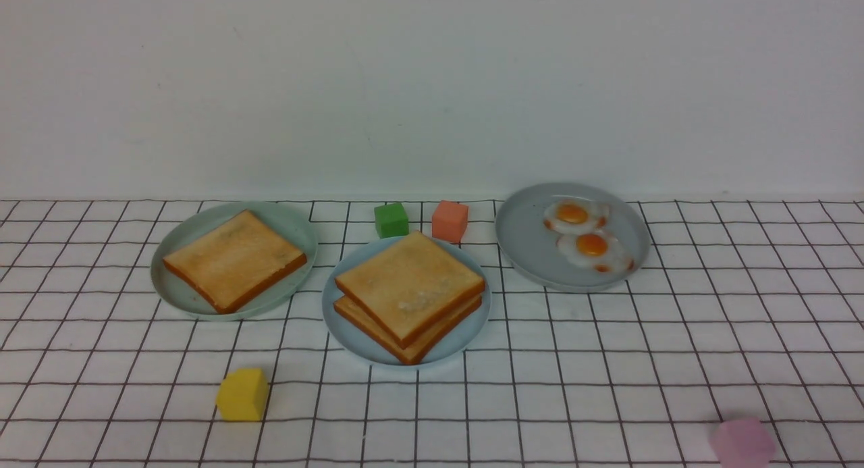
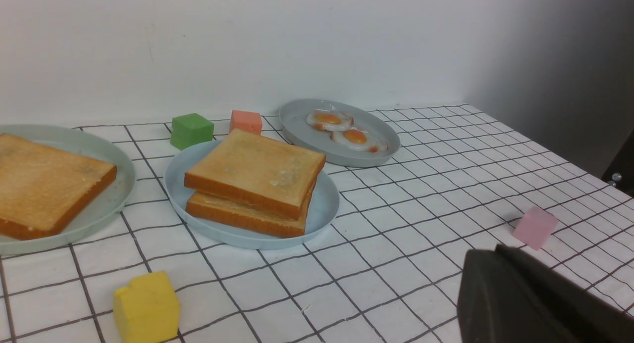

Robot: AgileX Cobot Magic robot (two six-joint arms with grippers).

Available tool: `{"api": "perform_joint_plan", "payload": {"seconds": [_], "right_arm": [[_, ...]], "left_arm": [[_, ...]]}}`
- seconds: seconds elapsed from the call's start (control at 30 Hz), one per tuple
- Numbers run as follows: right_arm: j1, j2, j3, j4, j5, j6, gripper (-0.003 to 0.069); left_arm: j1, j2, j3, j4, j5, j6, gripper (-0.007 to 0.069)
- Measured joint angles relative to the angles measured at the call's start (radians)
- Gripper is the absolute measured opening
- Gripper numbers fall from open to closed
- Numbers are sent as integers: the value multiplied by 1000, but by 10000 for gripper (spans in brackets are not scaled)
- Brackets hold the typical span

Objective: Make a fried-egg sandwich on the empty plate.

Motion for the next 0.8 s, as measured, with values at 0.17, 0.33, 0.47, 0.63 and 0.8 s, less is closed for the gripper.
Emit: {"api": "perform_joint_plan", "payload": {"seconds": [0.17, 0.33, 0.47, 0.63, 0.8], "right_arm": [[-26, -73, 110, 13, 27, -23, -6], [-26, -82, 155, 26, 16, -29, -6], [-25, -82, 159, 26, -6, -30, -6], [-25, -82, 162, 54, -40, -56, -6], [-25, -83, 163, 233, -33, -307, -6]], "left_arm": [[0, 0, 0, 0, 1, 0, -11], [0, 0, 0, 0, 1, 0, -5], [0, 0, 0, 0, 1, 0, -2], [0, 0, 0, 0, 1, 0, 3], [0, 0, 0, 0, 1, 0, 6]]}}
